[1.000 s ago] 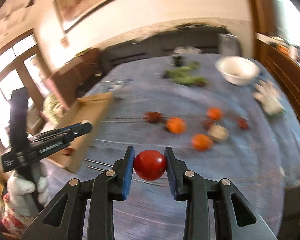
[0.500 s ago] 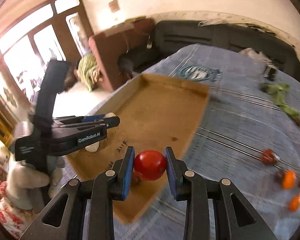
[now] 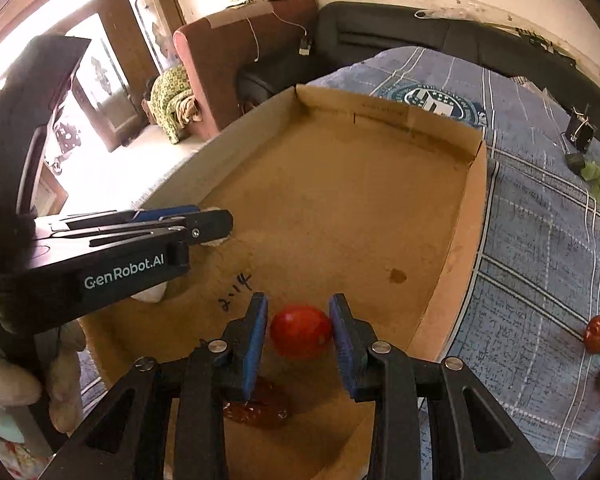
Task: Organize fruits
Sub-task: 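Carry the biscuit and tomato into the cardboard tray and release both, then grasp a red date with the left tool while the right tool grasps a rice cake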
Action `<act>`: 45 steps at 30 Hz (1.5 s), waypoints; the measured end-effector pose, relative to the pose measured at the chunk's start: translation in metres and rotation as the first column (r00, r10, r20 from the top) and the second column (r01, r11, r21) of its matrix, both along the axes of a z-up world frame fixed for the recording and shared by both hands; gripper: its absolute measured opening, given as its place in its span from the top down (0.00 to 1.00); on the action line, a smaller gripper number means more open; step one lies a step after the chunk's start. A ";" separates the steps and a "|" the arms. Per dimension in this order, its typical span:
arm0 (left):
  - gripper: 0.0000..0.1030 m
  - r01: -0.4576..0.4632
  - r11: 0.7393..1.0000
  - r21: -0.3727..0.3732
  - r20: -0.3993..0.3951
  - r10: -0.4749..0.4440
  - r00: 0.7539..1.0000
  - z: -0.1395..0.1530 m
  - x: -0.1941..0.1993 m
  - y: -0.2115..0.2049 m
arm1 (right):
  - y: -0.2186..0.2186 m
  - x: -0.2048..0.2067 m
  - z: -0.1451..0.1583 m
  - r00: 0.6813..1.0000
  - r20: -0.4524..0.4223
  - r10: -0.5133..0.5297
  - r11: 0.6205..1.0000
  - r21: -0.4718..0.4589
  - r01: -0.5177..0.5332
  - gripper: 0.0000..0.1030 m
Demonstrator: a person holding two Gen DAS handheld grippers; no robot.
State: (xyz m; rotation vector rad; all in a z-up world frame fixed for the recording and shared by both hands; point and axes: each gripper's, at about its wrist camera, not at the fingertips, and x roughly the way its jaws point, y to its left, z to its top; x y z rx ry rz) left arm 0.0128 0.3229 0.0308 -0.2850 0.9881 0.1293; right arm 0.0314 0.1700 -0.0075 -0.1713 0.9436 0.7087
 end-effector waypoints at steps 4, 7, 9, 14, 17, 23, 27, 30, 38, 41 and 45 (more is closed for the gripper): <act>0.52 -0.025 1.000 0.007 0.065 0.024 0.998 0.019 -0.016 -0.001 | -0.022 -0.006 0.020 0.999 0.023 -0.029 0.998 0.053 0.028 0.59; 0.50 -0.059 0.998 0.008 0.093 0.058 0.994 0.029 -0.028 -0.003 | -0.046 -0.012 0.033 0.997 0.034 -0.075 0.991 0.111 0.071 0.52; 0.50 -0.075 0.997 -0.013 0.118 0.076 0.990 0.037 -0.040 -0.006 | -0.059 -0.017 0.039 0.995 0.031 -0.099 0.986 0.140 0.094 0.52; 0.38 -0.087 0.996 -0.020 0.189 0.089 0.978 0.052 -0.069 -0.024 | -0.095 -0.039 0.045 0.983 0.042 -0.178 0.968 0.189 0.167 0.46; 0.38 -0.054 0.998 -0.027 0.178 0.058 0.982 0.053 -0.073 -0.039 | -0.111 -0.046 0.043 0.979 0.045 -0.198 0.963 0.194 0.186 0.45; 0.35 -0.027 1.000 0.006 0.206 0.025 0.978 0.070 -0.086 -0.068 | -0.156 -0.059 0.045 0.964 0.035 -0.264 0.939 0.238 0.249 0.42; 0.34 0.024 0.999 0.022 0.189 -0.028 0.982 0.072 -0.088 -0.095 | -0.201 -0.066 0.043 0.940 0.029 -0.339 0.911 0.260 0.321 0.39; 0.32 0.065 0.997 0.028 0.196 -0.070 0.978 0.072 -0.088 -0.112 | -0.245 -0.068 0.041 0.909 0.012 -0.416 0.874 0.280 0.396 0.39; 0.28 0.201 0.979 0.021 0.160 -0.201 0.966 0.059 -0.066 -0.166 | -0.382 -0.062 0.033 0.744 -0.049 -0.667 0.708 0.271 0.652 0.39; 0.28 0.257 0.966 0.035 0.152 -0.260 0.954 0.052 -0.061 -0.189 | -0.407 -0.058 0.028 0.708 -0.065 -0.704 0.670 0.269 0.692 0.39; 0.28 0.328 0.945 0.015 0.101 -0.328 0.939 0.035 -0.044 -0.217 | -0.410 -0.042 0.016 0.708 -0.091 -0.700 0.678 0.227 0.699 0.39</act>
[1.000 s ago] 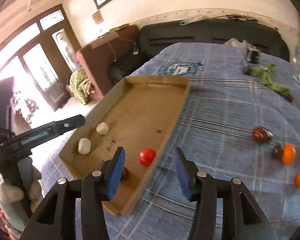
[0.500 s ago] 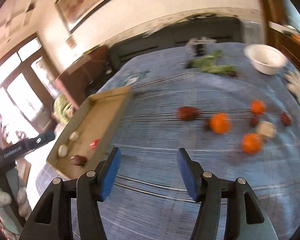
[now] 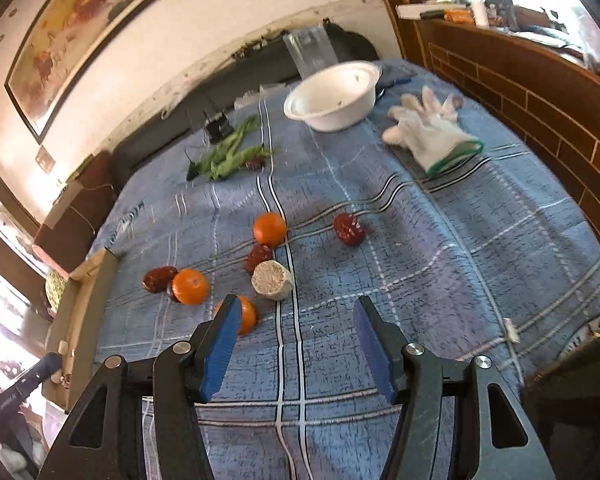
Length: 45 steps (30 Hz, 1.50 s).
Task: Organize fruits
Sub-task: 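Grasp a red date with the left tool while the right tool grasps a rice cake, then carry the date and rice cake into the cardboard tray and release both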
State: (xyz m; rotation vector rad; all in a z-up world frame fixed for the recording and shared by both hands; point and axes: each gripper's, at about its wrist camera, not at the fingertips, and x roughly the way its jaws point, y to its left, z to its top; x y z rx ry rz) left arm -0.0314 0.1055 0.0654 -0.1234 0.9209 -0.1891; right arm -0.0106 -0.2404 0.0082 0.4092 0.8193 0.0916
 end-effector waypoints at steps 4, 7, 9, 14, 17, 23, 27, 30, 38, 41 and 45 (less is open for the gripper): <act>0.28 0.036 0.999 -0.015 -0.009 -0.036 0.999 -0.005 0.023 -0.021 | 0.015 0.019 -0.005 0.999 -0.017 0.040 0.999 -0.024 -0.040 0.44; 0.28 0.040 0.997 -0.065 -0.017 -0.041 0.999 -0.008 0.051 -0.032 | 0.024 0.032 -0.004 0.999 0.002 0.045 0.998 -0.033 -0.045 0.44; 0.28 0.035 0.996 -0.085 -0.027 -0.037 0.999 -0.013 0.067 -0.039 | 0.025 0.042 -0.002 0.999 0.022 0.044 0.999 -0.033 -0.044 0.44; 0.29 0.020 0.989 -0.144 -0.043 -0.026 0.999 -0.033 0.109 -0.050 | 0.028 0.059 0.000 0.996 0.073 0.046 0.998 -0.047 -0.042 0.44; 0.29 0.008 0.986 -0.166 -0.061 -0.019 0.998 -0.045 0.125 -0.050 | 0.026 0.061 -0.008 0.996 0.072 0.057 0.998 -0.036 -0.054 0.44; 0.33 0.045 0.985 -0.168 -0.035 -0.051 0.998 -0.057 0.128 -0.047 | 0.030 0.070 -0.028 0.997 0.007 0.077 0.996 -0.052 -0.077 0.52; 0.45 0.091 0.990 -0.109 -0.013 -0.093 0.996 -0.059 0.125 -0.060 | 0.038 0.068 -0.031 0.997 -0.013 0.081 0.991 -0.109 -0.082 0.62; 0.56 0.138 0.986 -0.092 -0.007 -0.139 0.990 -0.060 0.122 -0.070 | 0.042 0.067 -0.032 0.996 -0.014 0.088 0.987 -0.137 -0.089 0.62; 0.60 0.171 0.985 0.033 0.032 -0.172 0.984 -0.061 0.120 -0.090 | 0.051 0.063 -0.031 0.995 -0.013 0.097 0.977 -0.191 -0.098 0.68; 0.73 0.179 0.983 0.031 0.024 -0.180 0.983 -0.061 0.119 -0.089 | 0.050 0.062 -0.031 0.995 -0.010 0.097 0.978 -0.183 -0.097 0.68; 0.73 0.159 0.987 -0.022 0.017 -0.159 0.987 -0.060 0.120 -0.082 | 0.048 0.059 -0.028 0.996 0.006 0.088 0.982 -0.167 -0.086 0.68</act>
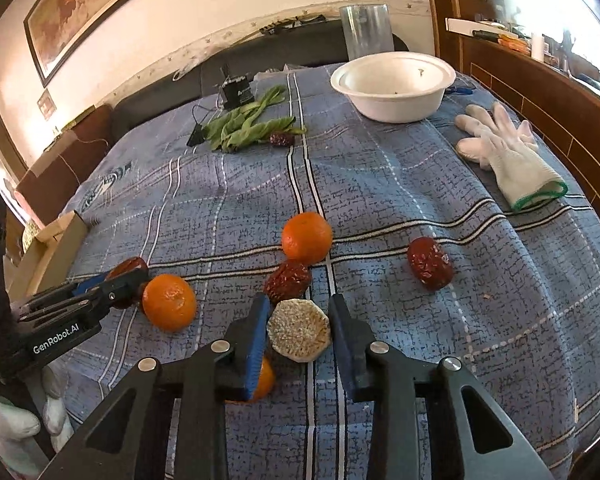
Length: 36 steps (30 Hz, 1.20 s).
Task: Organize fruits
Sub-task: 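Carry the date and rice cake into the cardboard tray and release both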
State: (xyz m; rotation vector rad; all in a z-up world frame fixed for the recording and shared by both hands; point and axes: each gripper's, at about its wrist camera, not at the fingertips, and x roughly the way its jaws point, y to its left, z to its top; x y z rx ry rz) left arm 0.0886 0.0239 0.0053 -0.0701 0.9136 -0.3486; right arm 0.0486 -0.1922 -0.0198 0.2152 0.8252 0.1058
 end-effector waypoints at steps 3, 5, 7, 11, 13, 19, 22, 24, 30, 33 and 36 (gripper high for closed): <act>0.73 -0.019 0.999 -0.031 -0.006 0.019 1.000 0.001 0.001 0.006 | -0.002 -0.001 0.003 1.000 0.017 -0.009 1.000 0.005 0.009 0.68; 0.73 -0.025 0.999 -0.036 0.000 0.025 1.000 0.002 0.000 0.007 | -0.002 -0.001 0.004 1.000 0.018 -0.012 1.000 0.008 0.012 0.68; 0.73 -0.029 0.999 -0.034 0.011 0.029 1.000 0.004 -0.001 0.007 | -0.002 -0.001 0.004 1.000 0.021 -0.017 1.000 0.003 0.017 0.68; 0.73 -0.035 0.999 -0.040 0.040 0.037 0.999 0.011 -0.006 0.008 | -0.005 -0.004 0.007 0.998 0.047 -0.033 0.999 -0.005 0.033 0.68; 0.73 -0.054 0.997 -0.049 0.053 0.056 0.997 0.017 -0.010 0.012 | -0.005 -0.006 0.009 0.997 0.065 -0.043 0.999 -0.016 0.044 0.68; 0.73 -0.091 0.989 -0.114 0.089 0.102 0.991 0.056 -0.051 0.049 | 0.006 -0.017 0.026 0.997 0.070 -0.011 1.000 0.023 0.010 0.68; 0.73 -0.127 0.986 -0.111 0.110 0.140 0.984 0.076 -0.074 0.082 | 0.028 -0.032 0.049 0.993 0.099 0.064 0.996 0.060 -0.071 0.68; 0.72 -0.160 0.981 -0.111 0.122 0.174 0.977 0.090 -0.085 0.110 | 0.045 -0.039 0.064 0.987 0.118 0.112 0.988 0.089 -0.123 0.68; 0.72 -0.310 0.950 0.023 0.140 0.304 0.942 0.110 -0.086 0.196 | 0.123 -0.036 0.113 0.946 0.159 0.284 0.940 0.149 -0.307 0.67; 0.72 -0.363 0.927 0.093 0.093 0.355 0.930 0.098 -0.071 0.233 | 0.175 -0.028 0.124 0.915 0.160 0.371 0.912 0.121 -0.391 0.67; 0.72 -0.397 0.913 0.088 0.006 0.398 0.917 0.077 -0.053 0.266 | 0.236 -0.019 0.117 0.878 0.125 0.462 0.877 0.082 -0.473 0.67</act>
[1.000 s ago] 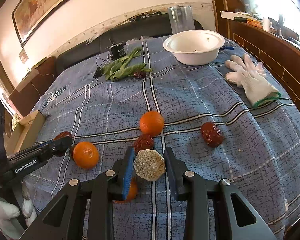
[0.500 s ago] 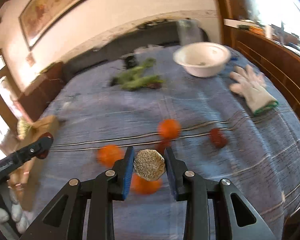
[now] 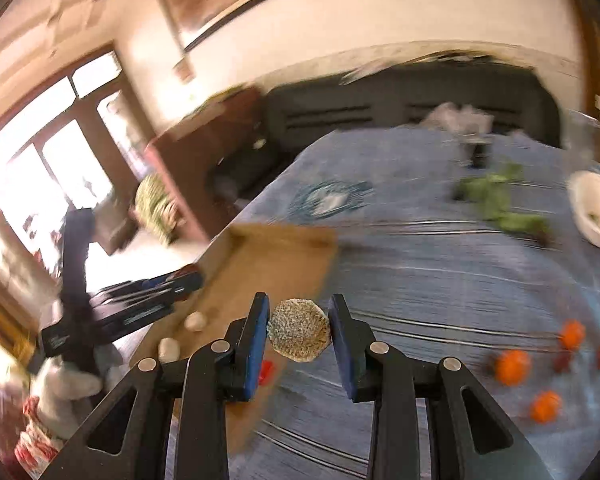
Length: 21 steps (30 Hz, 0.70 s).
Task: Organize fruits
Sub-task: 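Carry the date and rice cake into the cardboard tray and release both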
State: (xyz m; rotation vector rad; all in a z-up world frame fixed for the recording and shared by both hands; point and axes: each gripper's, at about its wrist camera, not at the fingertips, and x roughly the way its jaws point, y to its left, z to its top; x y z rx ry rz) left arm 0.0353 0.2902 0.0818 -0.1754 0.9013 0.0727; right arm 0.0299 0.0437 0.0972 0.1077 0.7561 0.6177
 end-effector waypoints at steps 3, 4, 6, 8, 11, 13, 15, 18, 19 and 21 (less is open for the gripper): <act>0.72 -0.032 0.999 -0.041 -0.063 0.030 0.998 -0.022 0.015 0.021 | 0.055 0.009 -0.024 0.997 -0.036 0.072 0.995 -0.067 -0.075 0.67; 0.72 -0.037 0.998 -0.058 -0.083 0.032 0.996 -0.029 0.019 0.025 | 0.076 0.013 -0.038 0.994 -0.057 0.094 0.990 -0.101 -0.099 0.67; 0.72 -0.036 0.997 -0.066 -0.106 0.029 0.994 -0.037 0.024 0.027 | 0.094 0.016 -0.055 0.990 -0.085 0.115 0.983 -0.133 -0.126 0.67; 0.72 -0.034 0.997 -0.069 -0.118 0.026 0.993 -0.042 0.028 0.026 | 0.112 0.020 -0.072 0.985 -0.109 0.133 0.975 -0.163 -0.149 0.67; 0.72 -0.035 0.996 -0.082 -0.147 0.022 0.989 -0.053 0.035 0.029 | 0.126 0.024 -0.090 0.980 -0.134 0.150 0.966 -0.193 -0.174 0.67; 0.72 -0.034 0.996 -0.083 -0.159 0.020 0.987 -0.059 0.039 0.026 | 0.130 0.024 -0.099 0.977 -0.143 0.155 0.960 -0.211 -0.184 0.67; 0.72 -0.032 0.997 -0.075 -0.159 0.020 0.987 -0.061 0.040 0.025 | 0.131 0.024 -0.103 0.977 -0.146 0.158 0.957 -0.220 -0.188 0.67; 0.72 -0.032 0.997 -0.073 -0.142 0.021 0.990 -0.058 0.039 0.023 | 0.134 0.024 -0.107 0.979 -0.130 0.158 0.953 -0.239 -0.186 0.66; 0.72 -0.033 0.997 -0.067 -0.140 0.023 0.990 -0.058 0.040 0.022 | 0.135 0.024 -0.107 0.980 -0.124 0.157 0.952 -0.246 -0.183 0.66; 0.68 -0.032 0.997 -0.068 -0.138 0.022 0.990 -0.057 0.040 0.022 | 0.140 0.023 -0.107 0.982 -0.112 0.154 0.950 -0.257 -0.179 0.66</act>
